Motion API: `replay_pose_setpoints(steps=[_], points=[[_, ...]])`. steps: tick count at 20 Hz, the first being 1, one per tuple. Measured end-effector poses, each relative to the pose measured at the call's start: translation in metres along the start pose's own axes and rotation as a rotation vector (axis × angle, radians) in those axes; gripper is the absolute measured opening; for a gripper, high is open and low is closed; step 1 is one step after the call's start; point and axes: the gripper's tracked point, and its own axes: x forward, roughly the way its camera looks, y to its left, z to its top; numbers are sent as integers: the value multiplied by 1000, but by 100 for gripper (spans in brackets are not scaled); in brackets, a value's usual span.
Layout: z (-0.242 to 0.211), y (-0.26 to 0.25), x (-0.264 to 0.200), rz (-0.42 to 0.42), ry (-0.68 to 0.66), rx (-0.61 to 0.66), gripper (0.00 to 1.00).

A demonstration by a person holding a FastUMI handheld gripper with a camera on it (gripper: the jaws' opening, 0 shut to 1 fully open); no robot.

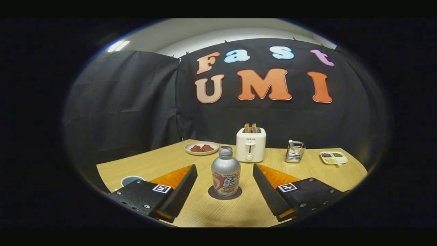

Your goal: Take the bottle from table, then pour the juice into the cup, finally place the bottle on the coaster

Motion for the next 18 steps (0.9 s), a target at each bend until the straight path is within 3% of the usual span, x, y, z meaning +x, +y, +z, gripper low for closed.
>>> replay_pose_setpoints(steps=[7,16,18], points=[[49,-29,-64,-128,-164,3,97],[85,-77,-124,-309,-238,-1,97],[89,-81,-132,-318,-261,15,97]])
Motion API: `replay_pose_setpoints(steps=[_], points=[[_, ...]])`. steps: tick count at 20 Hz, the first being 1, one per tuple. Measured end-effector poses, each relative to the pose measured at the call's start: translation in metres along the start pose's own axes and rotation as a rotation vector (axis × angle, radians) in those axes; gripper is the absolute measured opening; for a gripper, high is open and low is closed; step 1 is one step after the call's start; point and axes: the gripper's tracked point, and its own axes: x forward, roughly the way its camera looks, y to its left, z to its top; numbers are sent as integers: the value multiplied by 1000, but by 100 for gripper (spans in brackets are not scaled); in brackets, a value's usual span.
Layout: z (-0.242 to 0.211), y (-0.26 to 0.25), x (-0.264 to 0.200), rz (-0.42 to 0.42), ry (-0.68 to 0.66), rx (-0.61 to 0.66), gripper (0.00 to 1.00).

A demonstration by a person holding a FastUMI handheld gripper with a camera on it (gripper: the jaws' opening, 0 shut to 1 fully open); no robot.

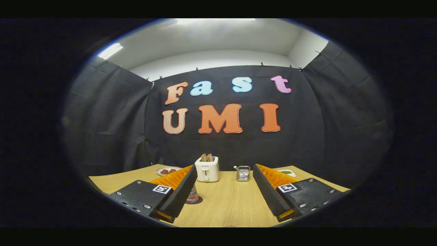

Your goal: Take the bottle from table, then pour the juice into the cup, finally place the bottle on the coaster

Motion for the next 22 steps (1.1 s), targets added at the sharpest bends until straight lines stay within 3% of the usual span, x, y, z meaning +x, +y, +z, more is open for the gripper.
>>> replay_pose_setpoints(steps=[10,22], points=[[24,-12,-6,-53,-70,-18,97],[22,-9,-7,-57,-59,-17,97]])
